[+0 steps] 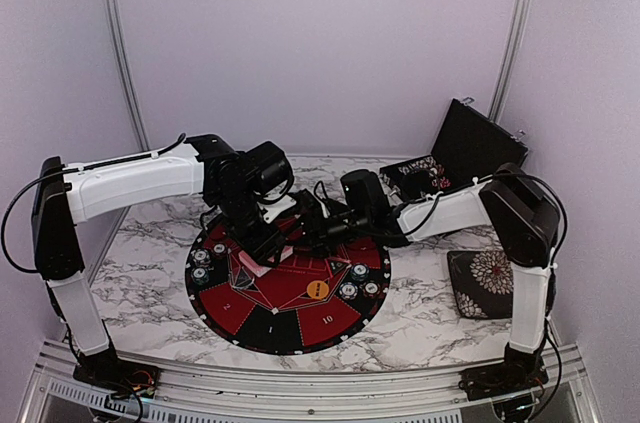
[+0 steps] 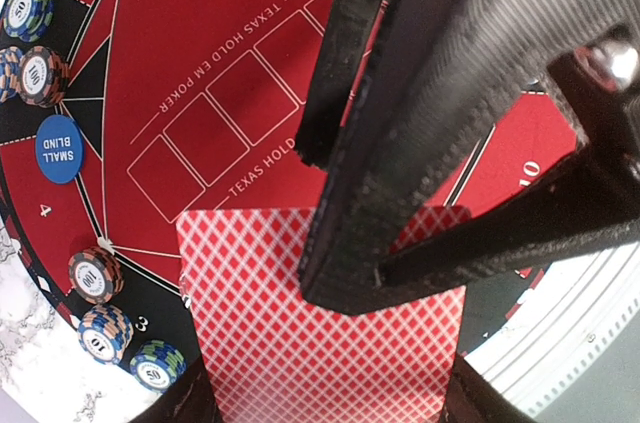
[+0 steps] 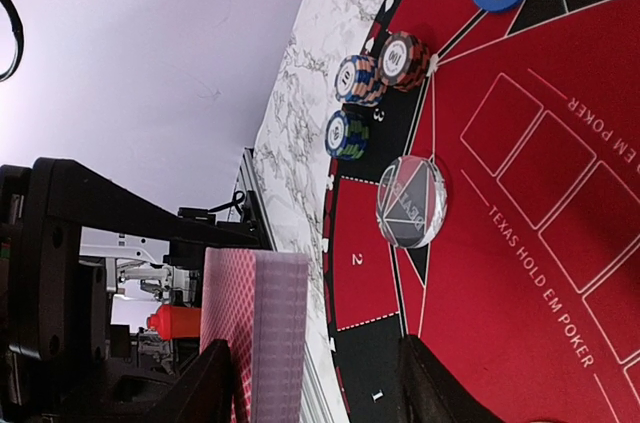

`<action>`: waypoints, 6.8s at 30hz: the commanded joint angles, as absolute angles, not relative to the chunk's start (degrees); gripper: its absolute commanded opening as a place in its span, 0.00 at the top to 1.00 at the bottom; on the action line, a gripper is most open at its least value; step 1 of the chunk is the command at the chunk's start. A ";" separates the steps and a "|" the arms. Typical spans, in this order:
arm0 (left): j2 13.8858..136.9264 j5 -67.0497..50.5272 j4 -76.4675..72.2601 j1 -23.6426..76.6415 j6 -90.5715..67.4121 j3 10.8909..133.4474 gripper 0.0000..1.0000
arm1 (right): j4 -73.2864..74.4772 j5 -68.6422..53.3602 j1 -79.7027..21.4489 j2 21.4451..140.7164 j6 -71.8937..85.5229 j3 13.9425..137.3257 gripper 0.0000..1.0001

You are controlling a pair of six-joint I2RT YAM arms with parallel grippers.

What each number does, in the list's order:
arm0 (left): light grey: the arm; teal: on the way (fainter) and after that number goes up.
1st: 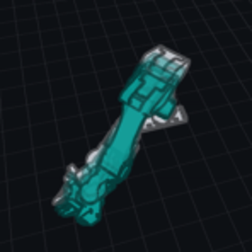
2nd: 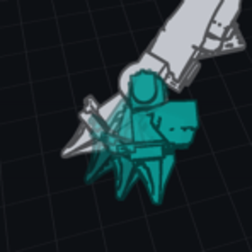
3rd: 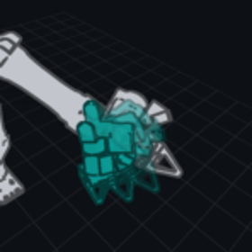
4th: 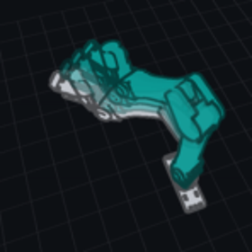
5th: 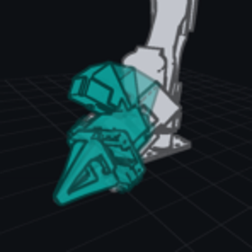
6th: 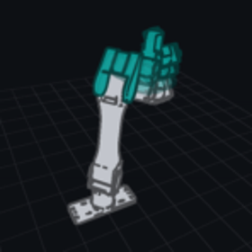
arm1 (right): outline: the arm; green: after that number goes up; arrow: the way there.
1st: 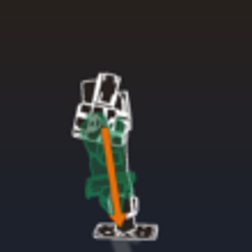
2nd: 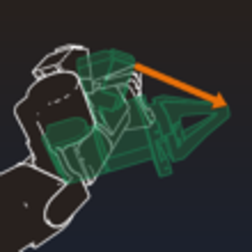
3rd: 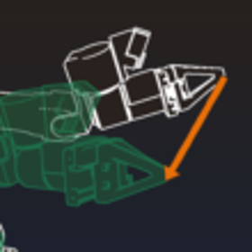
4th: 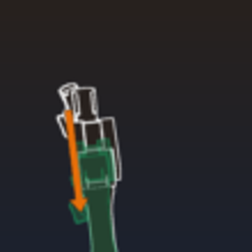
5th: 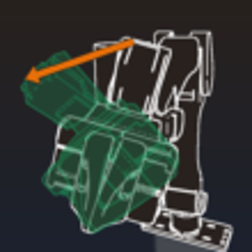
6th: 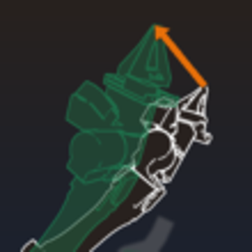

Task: Distribute texas hold em gaming equipment
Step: Pass from the left arm to the right, then pass from the right arm to the left

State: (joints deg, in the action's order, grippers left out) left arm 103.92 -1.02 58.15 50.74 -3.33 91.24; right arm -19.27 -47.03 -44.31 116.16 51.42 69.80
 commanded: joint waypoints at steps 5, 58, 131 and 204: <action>102.21 -0.94 58.58 51.06 -2.42 92.46 0.49 | -19.33 -46.23 -44.08 112.99 51.96 68.77 0.43; 101.36 -0.35 58.18 51.05 -2.20 92.05 0.50 | -17.35 -43.07 -43.78 112.06 51.66 67.25 0.69; 103.25 -1.08 57.57 51.06 -2.29 90.71 0.14 | -53.27 -53.70 -47.11 116.88 77.62 62.19 1.00; 103.27 -7.57 56.95 51.86 -1.33 89.75 0.43 | -35.95 -48.06 -45.62 112.80 63.88 61.47 0.61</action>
State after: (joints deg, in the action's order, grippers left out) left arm 104.92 -6.20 56.88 51.66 -2.09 89.91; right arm -38.48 -49.93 -46.30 114.39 65.78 60.40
